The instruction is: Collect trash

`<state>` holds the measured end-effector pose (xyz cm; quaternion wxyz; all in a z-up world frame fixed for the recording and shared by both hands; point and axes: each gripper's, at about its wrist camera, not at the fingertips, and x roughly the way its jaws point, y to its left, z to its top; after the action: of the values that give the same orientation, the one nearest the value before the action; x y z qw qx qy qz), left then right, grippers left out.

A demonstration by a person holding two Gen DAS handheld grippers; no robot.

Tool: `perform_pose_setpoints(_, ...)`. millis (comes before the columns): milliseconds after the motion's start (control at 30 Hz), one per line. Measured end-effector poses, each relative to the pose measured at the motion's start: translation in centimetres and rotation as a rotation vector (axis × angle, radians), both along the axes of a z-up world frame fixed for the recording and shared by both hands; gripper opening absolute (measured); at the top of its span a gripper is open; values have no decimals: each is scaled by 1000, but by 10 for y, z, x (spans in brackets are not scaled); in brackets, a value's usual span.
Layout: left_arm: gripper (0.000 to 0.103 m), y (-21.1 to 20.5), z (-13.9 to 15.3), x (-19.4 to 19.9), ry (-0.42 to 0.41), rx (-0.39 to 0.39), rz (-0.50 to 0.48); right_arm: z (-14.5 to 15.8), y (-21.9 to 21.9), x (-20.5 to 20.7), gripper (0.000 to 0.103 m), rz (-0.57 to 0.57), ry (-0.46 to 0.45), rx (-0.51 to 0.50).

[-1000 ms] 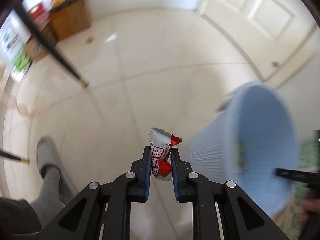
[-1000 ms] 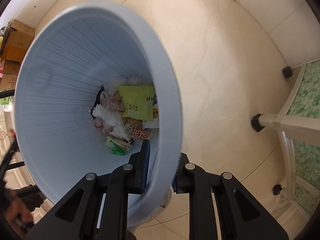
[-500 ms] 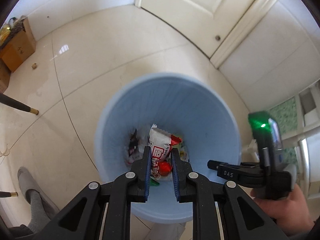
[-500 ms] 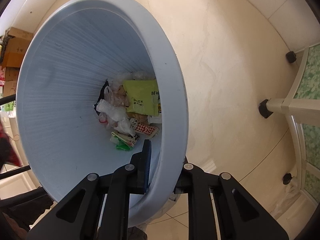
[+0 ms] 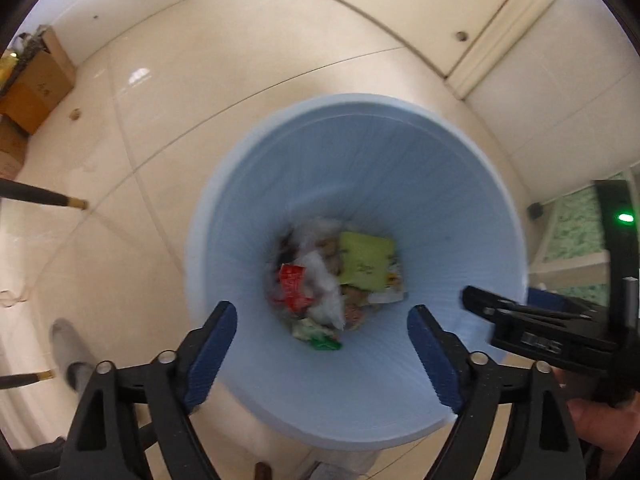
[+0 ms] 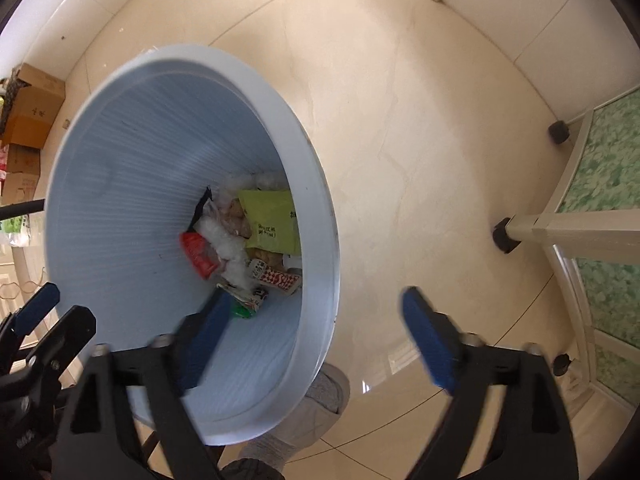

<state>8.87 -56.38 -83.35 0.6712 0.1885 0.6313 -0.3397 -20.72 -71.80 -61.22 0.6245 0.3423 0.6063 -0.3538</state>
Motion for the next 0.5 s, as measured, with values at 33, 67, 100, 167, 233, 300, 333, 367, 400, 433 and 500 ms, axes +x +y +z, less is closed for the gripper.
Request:
perform_pose_setpoints(33,84,-1,-2,0,-2,16,7,4,0,0,102,2,1,-9)
perform_pose_setpoints(67,84,6,-5,8,1,12,20,8,1,1,102,6,-5,-12)
perform_pose_setpoints(100,84,1,0,13,-2,2,34,14,3,3,102,10,-14,-14)
perform_pose_setpoints(167,84,3,10,17,-11,-19,61,28,6,6,103,31,-23,-53)
perform_pose_setpoints(233,84,5,23,15,-19,-44,72,44,8,7,103,48,-25,-87)
perform_pose_setpoints(300,86,-2,45,0,-45,-73,71,62,7,5,103,63,-31,-134)
perform_pose_setpoints(333,90,-1,54,3,-66,-88,65,72,8,4,103,71,-32,-153)
perform_pose_setpoints(367,93,3,63,5,-93,-112,52,83,10,4,103,77,-34,-169)
perform_pose_setpoints(400,95,8,79,-1,-107,-123,44,96,12,4,103,81,-39,-188)
perform_pose_setpoints(433,96,12,87,-1,-123,-140,34,111,14,3,103,83,-48,-211)
perform_pose_setpoints(500,100,17,99,-4,-145,-177,12,142,15,4,103,91,-76,-261)
